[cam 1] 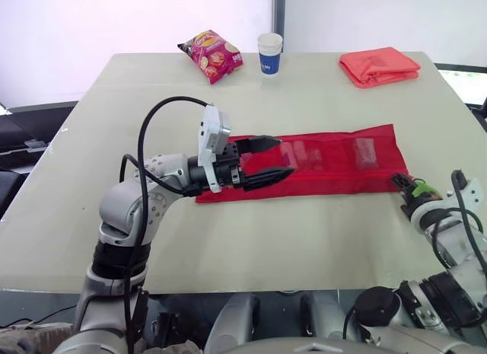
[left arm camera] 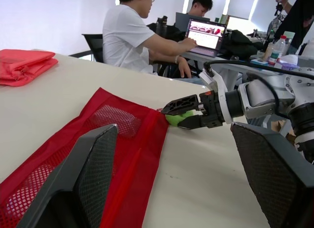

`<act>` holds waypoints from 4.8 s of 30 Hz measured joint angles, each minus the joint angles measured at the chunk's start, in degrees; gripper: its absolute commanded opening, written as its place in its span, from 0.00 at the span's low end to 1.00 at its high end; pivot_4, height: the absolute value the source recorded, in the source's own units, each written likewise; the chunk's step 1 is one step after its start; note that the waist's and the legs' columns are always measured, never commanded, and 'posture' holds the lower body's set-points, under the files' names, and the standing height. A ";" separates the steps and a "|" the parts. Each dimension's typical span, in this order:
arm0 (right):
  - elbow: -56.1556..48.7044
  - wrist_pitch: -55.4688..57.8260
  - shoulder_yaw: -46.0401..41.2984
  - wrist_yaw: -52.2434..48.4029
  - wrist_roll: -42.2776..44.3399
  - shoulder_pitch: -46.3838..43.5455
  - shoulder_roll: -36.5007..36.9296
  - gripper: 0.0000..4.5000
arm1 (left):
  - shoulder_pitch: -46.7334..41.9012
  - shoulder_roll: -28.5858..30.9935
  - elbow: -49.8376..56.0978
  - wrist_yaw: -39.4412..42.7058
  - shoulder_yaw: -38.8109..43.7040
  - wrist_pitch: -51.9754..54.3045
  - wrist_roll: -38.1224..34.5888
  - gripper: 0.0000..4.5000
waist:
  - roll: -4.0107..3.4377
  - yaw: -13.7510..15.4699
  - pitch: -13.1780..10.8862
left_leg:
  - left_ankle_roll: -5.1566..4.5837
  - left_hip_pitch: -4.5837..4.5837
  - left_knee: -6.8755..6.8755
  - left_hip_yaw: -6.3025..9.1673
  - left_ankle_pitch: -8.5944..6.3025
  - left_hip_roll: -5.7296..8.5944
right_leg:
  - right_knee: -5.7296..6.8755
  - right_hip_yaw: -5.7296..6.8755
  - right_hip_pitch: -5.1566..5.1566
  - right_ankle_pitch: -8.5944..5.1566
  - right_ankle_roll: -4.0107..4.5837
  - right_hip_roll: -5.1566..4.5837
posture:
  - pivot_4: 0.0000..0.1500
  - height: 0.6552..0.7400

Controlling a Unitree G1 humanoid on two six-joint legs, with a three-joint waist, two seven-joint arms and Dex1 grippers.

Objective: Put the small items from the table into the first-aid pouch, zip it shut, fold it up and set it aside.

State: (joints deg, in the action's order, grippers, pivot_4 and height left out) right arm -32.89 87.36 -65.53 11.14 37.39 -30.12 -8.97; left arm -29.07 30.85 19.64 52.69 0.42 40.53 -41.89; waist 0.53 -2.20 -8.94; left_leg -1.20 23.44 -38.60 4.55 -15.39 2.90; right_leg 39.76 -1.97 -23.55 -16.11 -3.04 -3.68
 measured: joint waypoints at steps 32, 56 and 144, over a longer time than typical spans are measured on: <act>-5.90 -20.44 45.43 -22.03 7.99 24.22 55.88 0.98 | 2.11 0.46 0.30 -0.42 -1.10 -1.44 0.10 0.88 | -0.10 -0.15 -0.24 | -0.53 -0.29 0.20 -0.32 -0.27 -0.09 | -0.25 -0.37 0.23 -0.10 -0.19 0.12 | 1.00 1.00; 12.62 -18.15 28.48 15.77 42.61 18.84 20.39 0.98 | 2.26 0.41 0.23 -0.66 -1.15 -1.18 0.03 0.88 | 0.18 1.24 -0.46 | -0.28 -0.58 0.29 -0.12 -0.14 -0.09 | -0.68 -0.24 0.72 -0.05 -0.14 0.08 | 1.00 1.00; 17.94 -50.64 90.71 -53.98 -23.97 4.04 32.87 0.48 | 25.86 12.34 12.25 -9.17 18.56 5.16 -10.14 0.88 | 0.05 0.06 -0.56 | -0.22 -0.66 0.31 0.05 -0.15 -0.13 | -0.84 -0.03 0.76 -0.01 -0.09 -0.23 | 1.00 1.00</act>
State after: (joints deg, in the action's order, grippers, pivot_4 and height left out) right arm -14.95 36.72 25.18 -42.84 13.42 -26.08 23.90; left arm -3.21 43.19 31.89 43.53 18.99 45.68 -52.03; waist 0.58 -2.13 -9.50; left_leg -1.42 22.79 -38.29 4.60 -15.55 2.77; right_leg 38.93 -1.99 -22.79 -16.12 -3.13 -3.91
